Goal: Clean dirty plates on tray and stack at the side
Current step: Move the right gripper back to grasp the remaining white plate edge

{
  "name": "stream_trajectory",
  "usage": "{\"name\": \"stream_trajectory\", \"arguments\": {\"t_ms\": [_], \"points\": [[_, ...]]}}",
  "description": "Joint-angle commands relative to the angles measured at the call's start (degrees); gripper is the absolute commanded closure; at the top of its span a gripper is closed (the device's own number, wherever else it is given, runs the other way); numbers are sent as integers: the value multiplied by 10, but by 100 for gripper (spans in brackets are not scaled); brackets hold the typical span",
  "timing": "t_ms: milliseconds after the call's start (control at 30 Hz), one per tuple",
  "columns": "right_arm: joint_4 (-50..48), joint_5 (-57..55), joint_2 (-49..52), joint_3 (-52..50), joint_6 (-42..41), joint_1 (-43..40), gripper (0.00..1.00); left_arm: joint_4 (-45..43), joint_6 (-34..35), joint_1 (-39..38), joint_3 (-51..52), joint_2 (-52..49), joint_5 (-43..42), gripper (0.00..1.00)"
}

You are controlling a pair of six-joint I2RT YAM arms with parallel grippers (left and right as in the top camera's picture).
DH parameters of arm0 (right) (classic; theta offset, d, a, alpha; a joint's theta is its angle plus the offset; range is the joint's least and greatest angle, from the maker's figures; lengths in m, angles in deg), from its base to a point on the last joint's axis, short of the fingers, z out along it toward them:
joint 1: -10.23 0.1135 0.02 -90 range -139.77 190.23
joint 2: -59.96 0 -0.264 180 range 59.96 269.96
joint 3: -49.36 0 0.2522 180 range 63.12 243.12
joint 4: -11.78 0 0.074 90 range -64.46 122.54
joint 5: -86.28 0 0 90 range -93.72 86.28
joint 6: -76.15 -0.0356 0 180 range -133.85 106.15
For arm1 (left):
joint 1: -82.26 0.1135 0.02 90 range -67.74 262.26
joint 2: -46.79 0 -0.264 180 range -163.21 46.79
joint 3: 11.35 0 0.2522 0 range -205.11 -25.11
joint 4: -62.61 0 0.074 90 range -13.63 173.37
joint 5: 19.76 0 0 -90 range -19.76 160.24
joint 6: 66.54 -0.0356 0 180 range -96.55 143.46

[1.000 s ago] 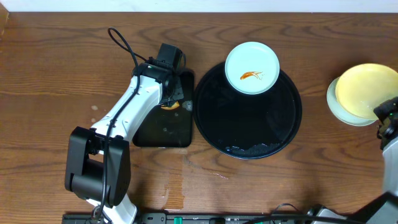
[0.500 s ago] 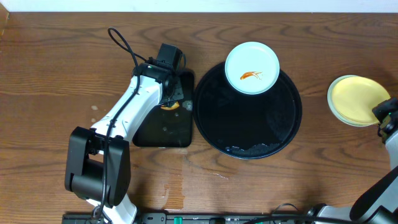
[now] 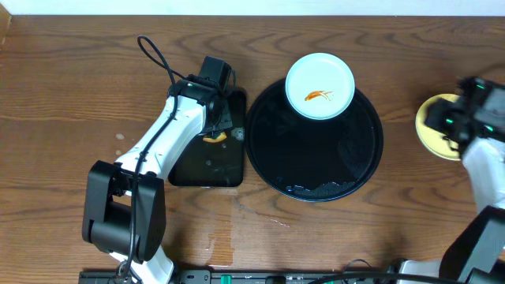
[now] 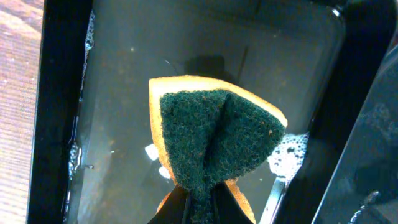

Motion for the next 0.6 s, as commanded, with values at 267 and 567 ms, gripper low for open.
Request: {"name": "stream_trajectory", "arguments": {"t_ms": [267,567], "points": [[136,25,97,187,43,153,47,14,-7,3,4,16,14,92],[112,17,212,188,-11,177,48,14,-7,3,5,16,14,91]]}}
